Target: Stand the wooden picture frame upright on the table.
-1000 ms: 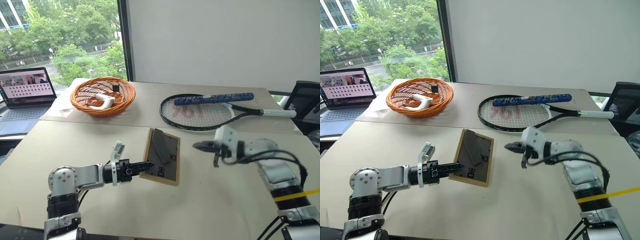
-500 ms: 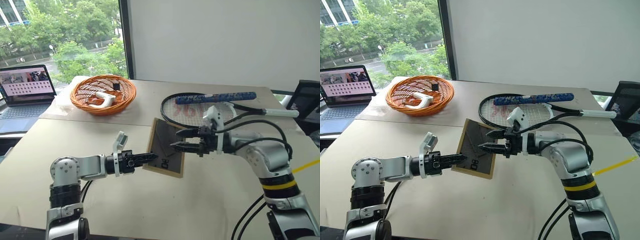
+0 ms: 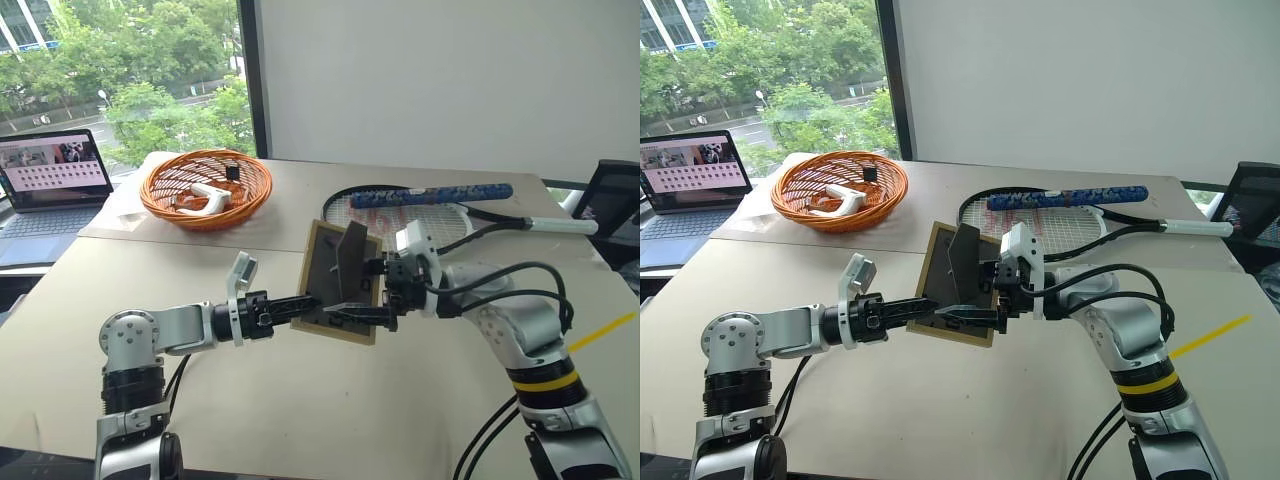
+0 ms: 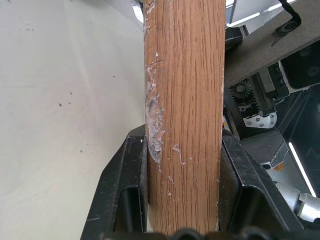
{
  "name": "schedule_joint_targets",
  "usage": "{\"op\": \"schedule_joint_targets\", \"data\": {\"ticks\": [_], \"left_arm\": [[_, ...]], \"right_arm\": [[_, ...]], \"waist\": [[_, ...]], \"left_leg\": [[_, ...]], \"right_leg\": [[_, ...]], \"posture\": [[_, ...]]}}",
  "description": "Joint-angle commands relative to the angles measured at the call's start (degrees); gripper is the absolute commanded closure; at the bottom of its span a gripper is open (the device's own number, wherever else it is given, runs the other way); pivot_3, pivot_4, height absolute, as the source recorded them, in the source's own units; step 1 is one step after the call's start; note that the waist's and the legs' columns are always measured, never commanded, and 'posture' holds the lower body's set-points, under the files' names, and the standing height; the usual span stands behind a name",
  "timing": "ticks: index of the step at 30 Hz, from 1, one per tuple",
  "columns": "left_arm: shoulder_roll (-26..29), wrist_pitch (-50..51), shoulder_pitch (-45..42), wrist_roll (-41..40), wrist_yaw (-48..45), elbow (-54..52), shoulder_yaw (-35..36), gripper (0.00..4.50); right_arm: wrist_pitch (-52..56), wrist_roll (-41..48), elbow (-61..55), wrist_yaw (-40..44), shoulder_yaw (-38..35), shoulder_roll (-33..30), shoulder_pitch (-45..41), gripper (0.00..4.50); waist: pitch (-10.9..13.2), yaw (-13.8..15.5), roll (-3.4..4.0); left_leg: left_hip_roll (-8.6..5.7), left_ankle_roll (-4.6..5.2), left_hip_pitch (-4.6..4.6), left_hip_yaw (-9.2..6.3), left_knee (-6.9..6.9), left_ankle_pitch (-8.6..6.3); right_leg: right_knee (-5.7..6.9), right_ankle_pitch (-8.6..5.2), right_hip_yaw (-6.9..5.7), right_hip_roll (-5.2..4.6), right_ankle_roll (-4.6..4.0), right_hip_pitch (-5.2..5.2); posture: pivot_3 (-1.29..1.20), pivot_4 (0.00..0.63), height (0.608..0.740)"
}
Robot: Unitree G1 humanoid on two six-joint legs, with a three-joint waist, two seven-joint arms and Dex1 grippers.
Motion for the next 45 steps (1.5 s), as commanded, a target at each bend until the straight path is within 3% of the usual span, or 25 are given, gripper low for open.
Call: {"op": "schedule_joint_targets", "data": {"ticks": [1,4,10,13,18,22,31,36,38,40,43,45], "left_arm": [[1.09,-1.32,-0.12,-4.50,1.12,1.65,0.58,3.30],[2.27,-1.02,0.27,-8.39,1.20,3.62,0.35,3.30],[6.28,-2.20,0.59,-15.29,2.38,10.06,-0.22,3.30],[7.82,-2.44,-0.06,-19.42,2.25,13.37,-1.86,3.30],[10.39,-1.38,-1.39,-24.92,1.19,18.37,-6.53,3.30],[11.50,-1.04,-2.07,-25.78,0.78,20.39,-10.11,3.30],[12.82,-2.40,-1.69,-27.23,-1.06,18.73,-13.64,3.30],[12.62,-3.96,0.88,-21.97,-3.32,11.69,-13.61,3.30],[13.10,-4.30,1.53,-20.52,-4.14,10.58,-13.66,3.30],[13.74,-4.95,2.30,-18.74,-5.75,8.90,-12.85,2.30],[15.20,-9.20,4.78,-12.46,-11.26,2.18,-9.84,1.26],[16.46,-14.59,7.10,-5.68,-15.81,-2.92,-8.00,0.62]], "right_arm": [[-6.14,-3.71,-0.65,0.36,-2.76,-3.23,0.81,0.08],[-12.66,-10.50,5.40,-0.64,-3.26,-7.23,1.81,0.08],[-13.38,-8.51,6.75,2.18,-7.66,-11.53,3.49,0.08],[-26.02,-17.24,7.87,0.88,-4.62,-12.06,5.23,0.08],[-55.31,-36.67,17.89,-9.53,1.54,-10.50,3.73,0.08],[-73.66,-51.93,23.25,-29.77,1.64,-5.47,0.58,0.08],[-81.29,-58.04,26.12,-40.15,3.05,-2.00,-3.13,0.08],[-82.68,-57.72,28.91,-39.94,4.41,-1.85,-4.26,1.35],[-83.10,-57.71,29.77,-40.10,4.69,-2.08,-4.41,2.20],[-83.41,-57.63,30.35,-40.28,4.64,-2.26,-4.37,2.57],[-83.12,-56.26,31.19,-39.72,4.25,-2.63,-4.39,3.18],[-82.22,-54.10,31.72,-38.74,3.87,-2.79,-4.39,3.18]], "waist": [[0.00,0.00,0.00],[0.00,0.01,0.00],[0.01,-0.10,0.00],[0.01,-0.29,0.00],[0.01,-0.15,0.00],[0.01,-0.25,0.00],[0.02,0.12,0.02],[0.02,0.07,0.02],[0.02,0.04,0.02],[0.03,-0.04,0.01],[0.03,-0.20,0.02],[0.03,-0.22,0.02]], "left_leg": [[0.00,0.00,0.00,0.00,0.00,0.00],[0.00,0.00,0.00,0.00,0.01,0.00],[0.00,0.00,0.00,0.01,-0.04,0.00],[0.00,0.00,0.00,0.01,-0.06,0.00],[0.00,-0.07,0.00,0.01,-0.04,0.04],[-0.01,-0.13,0.00,0.01,-0.08,0.08],[-0.01,-0.26,0.01,-0.03,-0.14,0.17],[-0.01,-0.34,0.01,-0.04,-0.12,0.22],[-0.01,-0.35,0.02,-0.06,-0.12,0.23],[-0.01,-0.35,0.03,-0.06,-0.12,0.23],[0.00,-0.34,0.03,-0.09,-0.12,0.25],[-0.01,-0.37,0.03,-0.07,-0.13,0.27]], "right_leg": [[0.00,0.00,0.00,0.00,0.00,0.00],[0.00,0.00,0.00,0.00,0.00,-0.01],[-0.02,0.00,0.02,0.00,0.00,-0.05],[-0.01,0.00,0.01,0.00,0.00,-0.06],[-0.02,-0.01,0.01,0.00,0.01,-0.10],[0.00,0.00,0.01,0.00,0.00,-0.14],[0.04,0.02,-0.04,-0.01,-0.04,-0.08],[0.06,0.03,-0.06,-0.01,-0.05,-0.04],[0.09,0.03,-0.06,0.00,-0.05,-0.04],[0.11,0.03,-0.05,0.00,-0.05,-0.04],[0.17,0.03,-0.08,0.01,-0.06,-0.05],[0.19,0.03,-0.06,0.00,-0.06,-0.06]], "posture": [[0.00,0.150,0.723],[0.00,0.150,0.723],[0.00,0.150,0.723],[0.00,0.150,0.723],[0.00,0.150,0.723],[0.00,0.150,0.723],[0.00,0.150,0.723],[0.00,0.150,0.723],[0.00,0.150,0.723],[0.00,0.150,0.723],[0.00,0.150,0.723],[0.00,0.150,0.723]]}}
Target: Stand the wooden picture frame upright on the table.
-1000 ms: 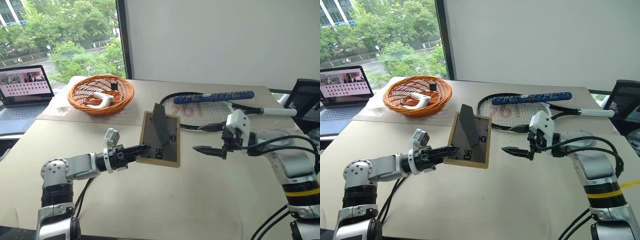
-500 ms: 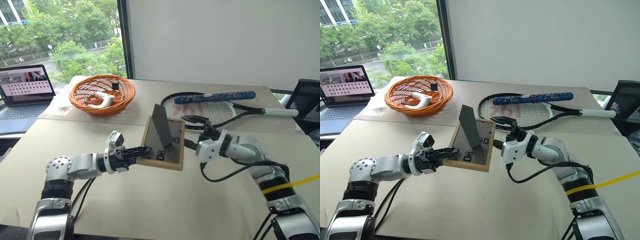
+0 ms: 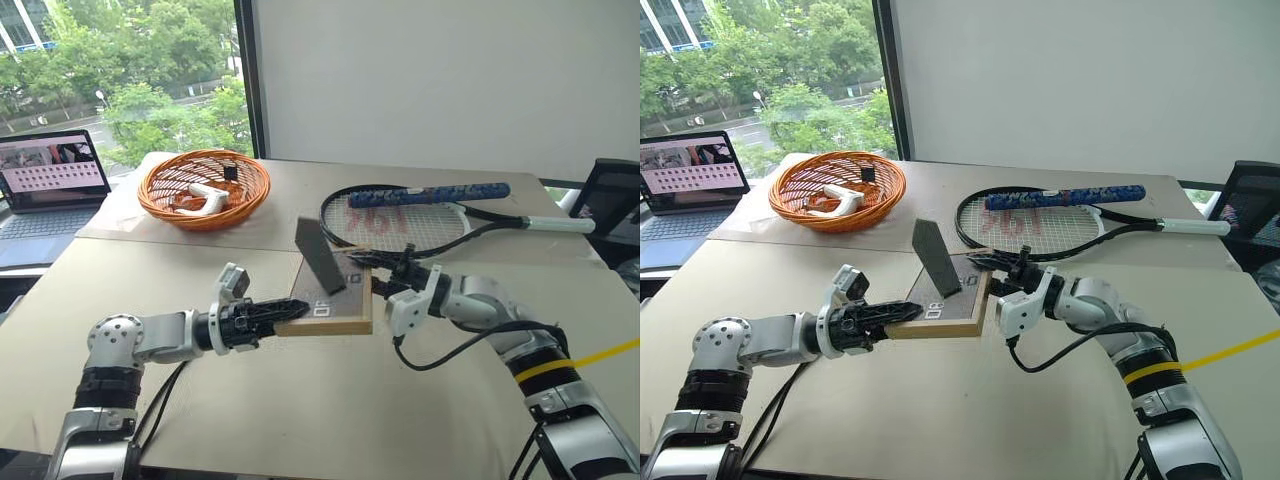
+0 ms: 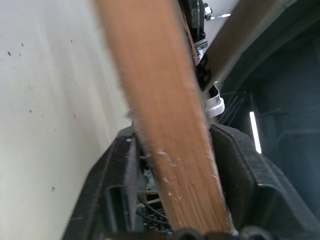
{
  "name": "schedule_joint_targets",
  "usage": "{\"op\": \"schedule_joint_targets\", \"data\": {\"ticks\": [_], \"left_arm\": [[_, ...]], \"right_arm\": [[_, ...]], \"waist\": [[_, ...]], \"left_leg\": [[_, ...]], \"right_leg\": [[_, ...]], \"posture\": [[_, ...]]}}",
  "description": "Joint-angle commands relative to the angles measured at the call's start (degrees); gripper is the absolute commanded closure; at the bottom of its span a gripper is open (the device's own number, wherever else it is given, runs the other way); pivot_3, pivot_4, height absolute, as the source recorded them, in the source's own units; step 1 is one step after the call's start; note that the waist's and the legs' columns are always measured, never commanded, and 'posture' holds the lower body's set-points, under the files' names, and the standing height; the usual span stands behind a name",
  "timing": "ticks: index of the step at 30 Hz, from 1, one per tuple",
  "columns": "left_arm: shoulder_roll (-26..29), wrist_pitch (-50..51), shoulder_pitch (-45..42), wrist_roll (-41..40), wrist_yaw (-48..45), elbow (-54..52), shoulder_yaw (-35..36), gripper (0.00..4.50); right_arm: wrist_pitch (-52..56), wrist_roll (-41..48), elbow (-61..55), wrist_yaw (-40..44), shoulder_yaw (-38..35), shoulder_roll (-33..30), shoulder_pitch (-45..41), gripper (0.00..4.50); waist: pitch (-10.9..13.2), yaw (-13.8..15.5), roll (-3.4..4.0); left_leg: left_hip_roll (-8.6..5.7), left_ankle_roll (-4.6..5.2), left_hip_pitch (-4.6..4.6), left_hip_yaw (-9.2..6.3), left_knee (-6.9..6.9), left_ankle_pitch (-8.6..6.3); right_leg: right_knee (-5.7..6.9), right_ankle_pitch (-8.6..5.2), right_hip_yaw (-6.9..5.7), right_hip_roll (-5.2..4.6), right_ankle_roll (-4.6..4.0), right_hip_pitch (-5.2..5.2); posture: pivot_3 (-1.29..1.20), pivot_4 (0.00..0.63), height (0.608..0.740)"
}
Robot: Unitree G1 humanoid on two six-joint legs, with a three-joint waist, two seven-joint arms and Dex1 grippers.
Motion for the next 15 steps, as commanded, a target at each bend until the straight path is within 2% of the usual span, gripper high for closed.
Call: {"op": "schedule_joint_targets", "data": {"ticks": [1,2,6,9,11,15], "left_arm": [[3.27,-8.54,3.50,11.09,-9.06,-9.00,3.78,0.20],[4.79,-9.49,4.42,13.21,-11.90,-9.89,4.17,0.00],[10.51,-12.24,7.95,18.56,-20.80,-10.02,6.87,0.00],[12.86,-14.41,10.49,22.80,-23.48,-11.99,7.39,0.00],[12.79,-15.10,11.32,23.99,-23.02,-13.43,8.04,0.00],[9.50,-22.67,13.99,29.54,-20.85,-20.04,9.27,0.00]], "right_arm": [[1.52,6.81,-0.19,0.52,-2.77,-0.67,-1.58,3.18],[2.31,8.49,0.04,1.64,-2.77,-0.83,-1.57,3.18],[8.37,18.19,0.02,8.45,-3.10,-0.12,-1.59,3.18],[19.39,29.10,-2.29,16.31,-3.23,2.34,-1.23,3.18],[31.69,37.32,-4.94,20.67,-4.07,4.68,-1.10,3.18],[51.84,45.18,-7.08,24.14,-5.13,7.43,-2.12,3.18]], "waist": [[0.00,0.04,0.00],[0.00,0.05,0.00],[0.04,-0.01,0.06],[0.04,-0.06,0.05],[0.05,-0.07,0.05],[0.05,0.11,0.06]], "left_leg": [[0.01,-0.02,0.01,0.00,-0.01,0.01],[0.01,-0.03,0.01,0.00,-0.01,0.02],[0.01,-0.02,0.02,0.00,-0.01,0.02],[0.01,0.01,0.02,0.01,-0.01,0.00],[0.03,0.01,0.02,0.00,-0.01,0.00],[0.04,0.01,0.01,0.01,0.01,0.00]], "right_leg": [[0.01,0.00,0.00,0.00,-0.01,0.00],[0.01,0.00,-0.01,0.00,-0.01,0.00],[0.02,0.00,0.00,0.00,-0.02,0.00],[0.02,-0.01,0.00,0.00,-0.02,0.00],[0.04,-0.01,-0.01,0.01,-0.03,0.00],[0.11,-0.01,-0.01,0.01,-0.03,-0.03]], "posture": [[0.00,0.150,0.723],[0.00,0.150,0.723],[0.00,0.150,0.723],[0.00,0.150,0.723],[0.00,0.150,0.723],[0.00,0.150,0.723]]}}
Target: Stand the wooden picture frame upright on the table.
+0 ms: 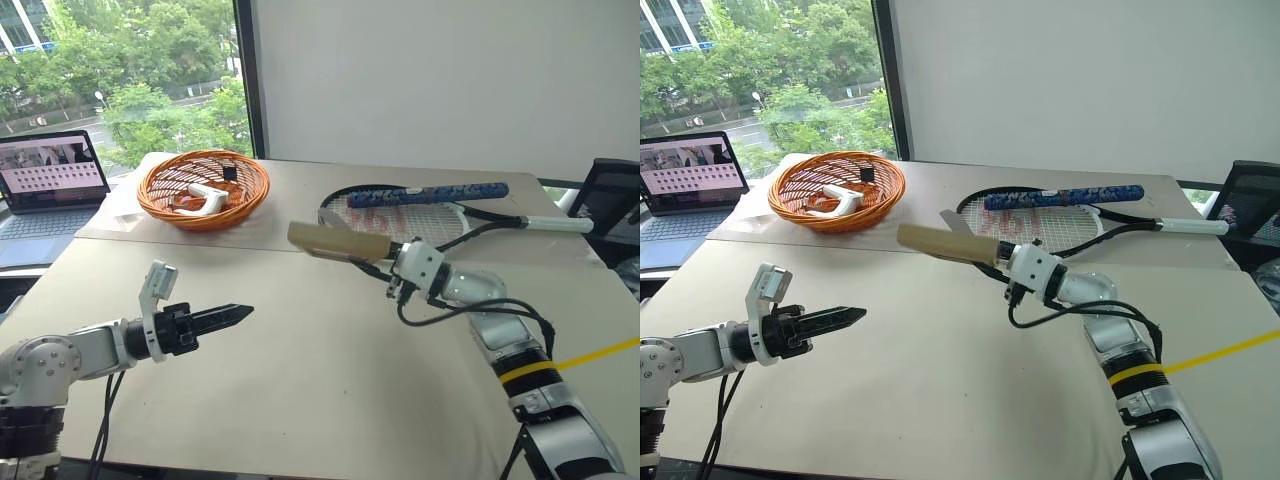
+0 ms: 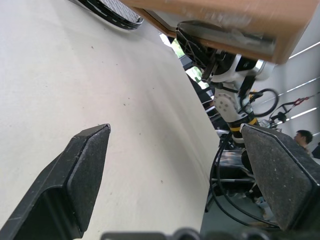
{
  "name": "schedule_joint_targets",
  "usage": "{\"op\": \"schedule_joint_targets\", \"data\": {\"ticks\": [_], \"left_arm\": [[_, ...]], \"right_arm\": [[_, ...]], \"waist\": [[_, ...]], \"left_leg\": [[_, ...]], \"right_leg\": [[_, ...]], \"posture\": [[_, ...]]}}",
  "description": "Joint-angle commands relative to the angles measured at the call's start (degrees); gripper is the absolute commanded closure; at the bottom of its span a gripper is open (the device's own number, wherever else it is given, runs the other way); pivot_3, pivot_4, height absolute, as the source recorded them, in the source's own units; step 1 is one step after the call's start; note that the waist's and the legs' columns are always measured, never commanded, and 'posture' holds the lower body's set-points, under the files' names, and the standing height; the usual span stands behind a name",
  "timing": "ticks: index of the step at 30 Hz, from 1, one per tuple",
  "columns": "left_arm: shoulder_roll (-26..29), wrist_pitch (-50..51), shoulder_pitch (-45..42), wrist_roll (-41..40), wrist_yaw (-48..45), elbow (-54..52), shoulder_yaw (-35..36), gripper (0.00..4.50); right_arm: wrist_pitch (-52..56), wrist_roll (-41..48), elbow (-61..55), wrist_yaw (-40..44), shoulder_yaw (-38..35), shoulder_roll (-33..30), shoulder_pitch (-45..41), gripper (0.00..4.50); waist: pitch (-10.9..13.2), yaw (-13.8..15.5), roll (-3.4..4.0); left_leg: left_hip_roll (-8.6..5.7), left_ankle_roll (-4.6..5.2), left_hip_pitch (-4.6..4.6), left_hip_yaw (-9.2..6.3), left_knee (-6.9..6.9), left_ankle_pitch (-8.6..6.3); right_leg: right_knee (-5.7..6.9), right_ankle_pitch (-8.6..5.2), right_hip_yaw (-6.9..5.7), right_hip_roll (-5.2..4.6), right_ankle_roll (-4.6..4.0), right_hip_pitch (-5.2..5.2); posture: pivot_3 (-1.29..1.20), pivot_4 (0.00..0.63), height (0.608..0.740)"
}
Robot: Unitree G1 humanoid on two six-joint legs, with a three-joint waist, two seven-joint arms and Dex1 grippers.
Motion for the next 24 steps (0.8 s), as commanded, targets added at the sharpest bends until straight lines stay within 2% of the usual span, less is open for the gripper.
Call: {"op": "schedule_joint_targets", "data": {"ticks": [1,6,12,17,24], "left_arm": [[-1.76,-5.11,1.59,2.85,0.85,-6.24,2.12,0.00],[-0.89,-7.11,4.34,8.06,0.97,-11.04,0.43,0.00],[-1.00,-8.17,4.96,10.58,1.15,-11.81,0.89,0.00],[-0.85,-8.98,5.65,12.51,0.09,-12.01,0.24,0.00],[-0.49,-9.94,5.96,14.61,-2.32,-11.54,-1.15,0.00]], "right_arm": [[16.13,8.00,-3.46,2.33,-3.30,1.23,-2.39,3.18],[33.55,11.53,-3.65,4.74,-3.04,2.15,-3.90,3.18],[44.14,13.32,-2.00,5.55,-3.80,3.78,-3.61,3.18],[56.48,16.45,-3.67,8.32,-3.45,2.32,-2.16,3.19],[61.16,15.98,-7.05,8.20,-2.22,1.57,0.09,3.19]], "waist": [[0.00,0.19,0.00],[0.00,0.18,0.00],[0.00,0.10,0.00],[0.00,0.10,0.00],[0.00,0.18,0.00]], "left_leg": [[0.00,0.00,0.00,0.00,0.00,0.00],[0.00,0.01,0.00,0.01,0.00,-0.01],[0.00,0.03,-0.01,0.03,-0.01,-0.02],[0.00,0.06,-0.01,0.04,0.00,-0.04],[0.01,0.07,-0.01,0.04,0.01,-0.05]], "right_leg": [[0.00,0.00,0.00,0.00,0.00,0.00],[0.01,-0.01,0.01,0.01,-0.01,-0.06],[0.01,-0.02,0.01,0.01,-0.02,-0.10],[0.01,-0.03,0.01,0.01,-0.02,-0.10],[0.00,-0.04,0.01,0.01,-0.02,-0.09]], "posture": [[0.00,0.150,0.723],[0.00,0.150,0.723],[0.00,0.150,0.723],[0.00,0.150,0.723],[0.00,0.150,0.723]]}}
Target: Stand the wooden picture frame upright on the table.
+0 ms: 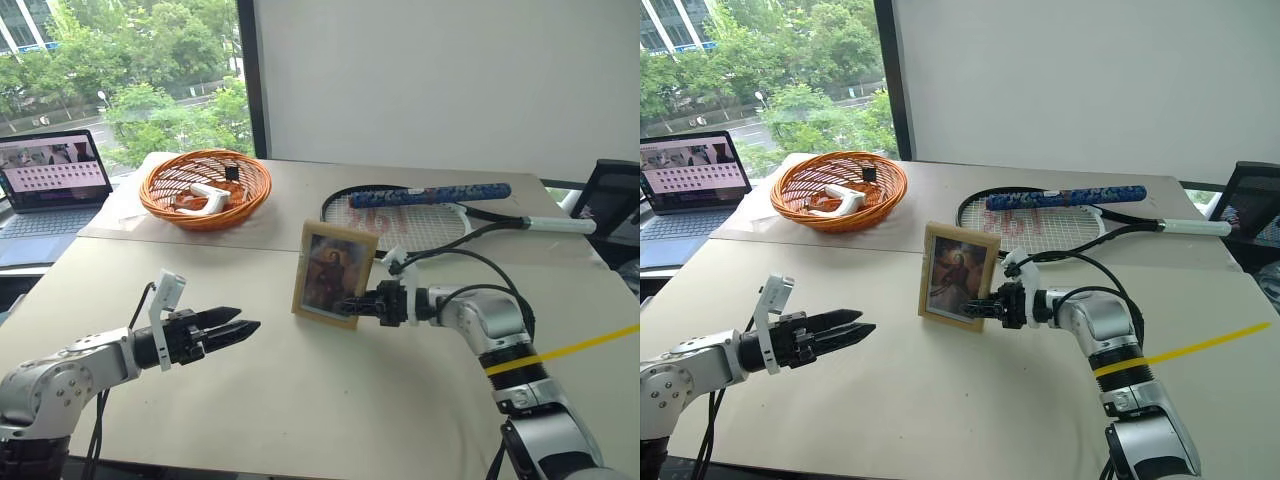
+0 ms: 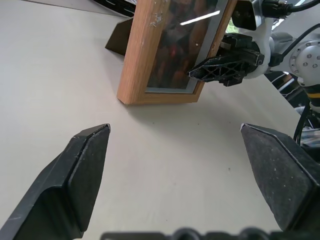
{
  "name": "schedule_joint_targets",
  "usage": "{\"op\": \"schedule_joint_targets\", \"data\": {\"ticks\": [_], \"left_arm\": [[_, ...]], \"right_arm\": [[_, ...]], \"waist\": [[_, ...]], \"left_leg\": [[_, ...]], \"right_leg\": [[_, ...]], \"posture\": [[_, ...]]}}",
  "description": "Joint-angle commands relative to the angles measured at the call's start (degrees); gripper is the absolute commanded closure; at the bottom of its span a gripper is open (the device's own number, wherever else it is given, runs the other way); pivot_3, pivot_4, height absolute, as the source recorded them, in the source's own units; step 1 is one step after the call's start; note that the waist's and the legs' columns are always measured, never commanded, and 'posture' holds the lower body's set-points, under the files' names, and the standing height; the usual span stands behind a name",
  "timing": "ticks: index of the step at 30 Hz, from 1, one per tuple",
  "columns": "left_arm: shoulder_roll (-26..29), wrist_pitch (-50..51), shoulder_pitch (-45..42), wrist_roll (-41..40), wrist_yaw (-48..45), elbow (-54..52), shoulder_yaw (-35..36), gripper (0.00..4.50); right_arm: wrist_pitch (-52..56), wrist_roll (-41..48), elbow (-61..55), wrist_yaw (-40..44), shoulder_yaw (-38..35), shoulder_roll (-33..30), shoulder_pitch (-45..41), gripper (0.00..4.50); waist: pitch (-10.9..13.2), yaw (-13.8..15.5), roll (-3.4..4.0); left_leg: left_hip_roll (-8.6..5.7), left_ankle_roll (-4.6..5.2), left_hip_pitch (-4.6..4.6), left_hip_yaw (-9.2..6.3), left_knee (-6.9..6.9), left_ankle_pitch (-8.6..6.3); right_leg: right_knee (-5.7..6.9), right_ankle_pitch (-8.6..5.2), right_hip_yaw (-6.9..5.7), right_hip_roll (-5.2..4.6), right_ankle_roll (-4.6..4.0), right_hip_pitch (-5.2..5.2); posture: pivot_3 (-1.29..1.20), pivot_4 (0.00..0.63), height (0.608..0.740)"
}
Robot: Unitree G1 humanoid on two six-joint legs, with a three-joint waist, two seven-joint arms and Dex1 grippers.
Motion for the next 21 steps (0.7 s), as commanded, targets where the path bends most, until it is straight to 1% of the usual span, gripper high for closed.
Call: {"op": "schedule_joint_targets", "data": {"ticks": [1,7,9,11,12,13,15,17,18,21], "left_arm": [[0.65,-1.71,-0.25,1.64,-1.79,-1.35,-0.57,0.00],[0.20,-2.66,-1.31,4.09,-3.46,0.30,-1.77,0.00],[0.12,-3.04,-1.85,4.77,-4.09,1.09,-2.34,0.00],[0.11,-3.50,-2.31,5.49,-4.80,1.89,-2.79,0.00],[0.17,-3.89,-2.50,6.01,-5.29,2.30,-3.09,0.00],[0.22,-4.31,-2.64,6.57,-5.79,2.71,-3.36,0.00],[0.34,-5.21,-2.87,7.62,-6.78,3.50,-3.77,0.00],[0.37,-6.07,-3.01,8.50,-7.28,4.32,-3.79,0.00],[0.36,-6.44,-3.07,8.93,-7.39,4.75,-3.74,0.00],[-1.23,-10.57,-2.89,11.18,-6.77,5.15,-2.75,0.00]], "right_arm": [[2.89,-0.31,-3.52,-0.13,1.11,-1.10,1.86,3.19],[3.18,-1.46,-7.80,-2.24,1.71,-1.26,3.80,3.19],[3.76,-0.77,-9.05,-3.85,0.07,-0.99,4.21,3.19],[4.24,-0.24,-10.35,-4.39,-0.80,-1.41,4.56,2.18],[4.95,0.54,-11.11,-4.55,-1.63,-1.56,4.68,1.94],[5.81,1.41,-11.93,-4.86,-2.76,-1.81,4.81,1.55],[7.13,2.96,-13.24,-5.60,-5.53,-2.48,5.11,0.93],[8.51,4.52,-14.20,-6.00,-8.34,-3.52,5.80,0.15],[9.16,5.25,-14.62,-6.14,-9.87,-4.20,6.41,0.04],[9.26,7.44,-16.51,-5.35,-14.90,-7.34,10.55,0.04]], "waist": [[0.00,0.03,0.00],[0.00,-0.01,0.00],[0.00,-0.04,0.00],[0.00,0.06,-0.01],[0.00,0.06,-0.01],[0.00,0.03,-0.01],[0.00,-0.04,-0.01],[0.01,-0.05,-0.01],[0.01,-0.05,-0.01],[0.01,0.03,-0.02]], "left_leg": [[0.00,0.00,0.00,0.00,0.00,0.00],[0.00,0.00,0.00,0.00,0.00,0.00],[0.00,0.00,0.00,0.00,0.00,-0.01],[0.00,0.00,0.00,0.00,0.00,-0.01],[0.00,0.01,0.00,-0.01,0.00,-0.01],[0.00,0.01,0.00,0.00,0.00,-0.01],[0.00,0.01,-0.02,0.01,-0.01,-0.01],[0.00,0.01,-0.02,0.01,-0.01,-0.01],[0.00,0.01,-0.02,0.00,-0.01,-0.01],[0.00,0.06,-0.02,0.01,-0.01,-0.04]], "right_leg": [[0.00,0.00,0.00,0.00,0.00,0.00],[0.00,0.00,0.00,0.00,0.00,-0.01],[0.00,-0.01,0.00,0.00,0.00,-0.01],[0.00,-0.01,-0.01,0.00,0.00,-0.01],[-0.01,-0.01,-0.01,0.00,0.00,-0.01],[-0.02,-0.01,0.00,0.00,0.00,-0.01],[-0.02,-0.01,0.01,0.00,0.00,-0.04],[-0.01,-0.01,0.00,0.00,-0.01,-0.04],[-0.01,-0.01,0.00,0.00,-0.01,-0.04],[-0.02,-0.02,0.00,0.00,-0.01,-0.02]], "posture": [[0.00,0.150,0.723],[0.00,0.150,0.723],[0.00,0.150,0.723],[0.00,0.150,0.723],[0.00,0.150,0.723],[0.00,0.150,0.723],[0.00,0.150,0.723],[0.00,0.150,0.723],[0.00,0.150,0.723],[0.00,0.150,0.723]]}}
